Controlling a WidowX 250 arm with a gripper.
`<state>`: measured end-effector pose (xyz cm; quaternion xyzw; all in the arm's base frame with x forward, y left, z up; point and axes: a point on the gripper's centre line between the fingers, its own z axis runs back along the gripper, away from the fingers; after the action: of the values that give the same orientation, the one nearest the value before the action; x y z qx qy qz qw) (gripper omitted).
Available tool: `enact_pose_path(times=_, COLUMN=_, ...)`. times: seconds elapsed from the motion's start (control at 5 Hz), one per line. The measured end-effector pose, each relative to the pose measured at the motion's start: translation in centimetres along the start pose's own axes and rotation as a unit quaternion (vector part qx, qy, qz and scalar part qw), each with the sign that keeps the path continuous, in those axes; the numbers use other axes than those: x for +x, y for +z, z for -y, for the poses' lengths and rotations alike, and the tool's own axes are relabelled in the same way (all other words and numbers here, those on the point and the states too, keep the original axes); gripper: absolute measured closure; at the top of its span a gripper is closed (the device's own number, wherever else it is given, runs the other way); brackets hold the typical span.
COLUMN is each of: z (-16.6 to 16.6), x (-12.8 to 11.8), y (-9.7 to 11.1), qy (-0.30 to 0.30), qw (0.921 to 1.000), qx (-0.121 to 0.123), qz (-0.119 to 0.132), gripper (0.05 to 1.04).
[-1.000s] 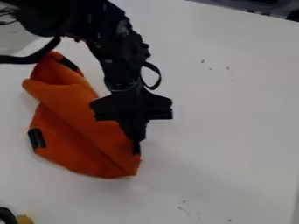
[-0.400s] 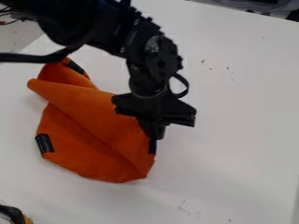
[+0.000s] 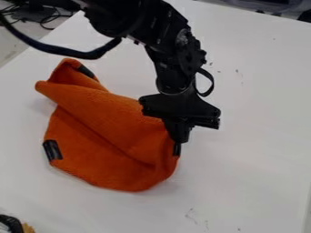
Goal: Unfold the cloth from bottom left to top right
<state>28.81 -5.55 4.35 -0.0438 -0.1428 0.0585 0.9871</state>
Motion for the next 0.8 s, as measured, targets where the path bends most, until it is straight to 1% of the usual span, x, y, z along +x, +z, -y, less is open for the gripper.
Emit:
enact_pose_path(times=0.2, z=1.1, x=1.2, y=-1.3, qy=0.018, qw=0.9996, qx=-0.023, qz=-0.002, gripper=1.021)
enact_pose_path(times=0.4, z=1.9, x=2.1, y=-2.1, qy=0.02, qw=0.9993, qx=-0.03, qz=-0.002, gripper=1.021)
enact_pose_path(times=0.6, z=2.5, x=2.2, y=-2.8, qy=0.053, qw=0.9983, qx=-0.023, qz=-0.007, gripper=0.997)
enact_pose_path(times=0.8, z=2.7, x=2.2, y=-2.9, qy=0.109, qw=0.9939, qx=-0.015, qz=0.001, gripper=0.836)
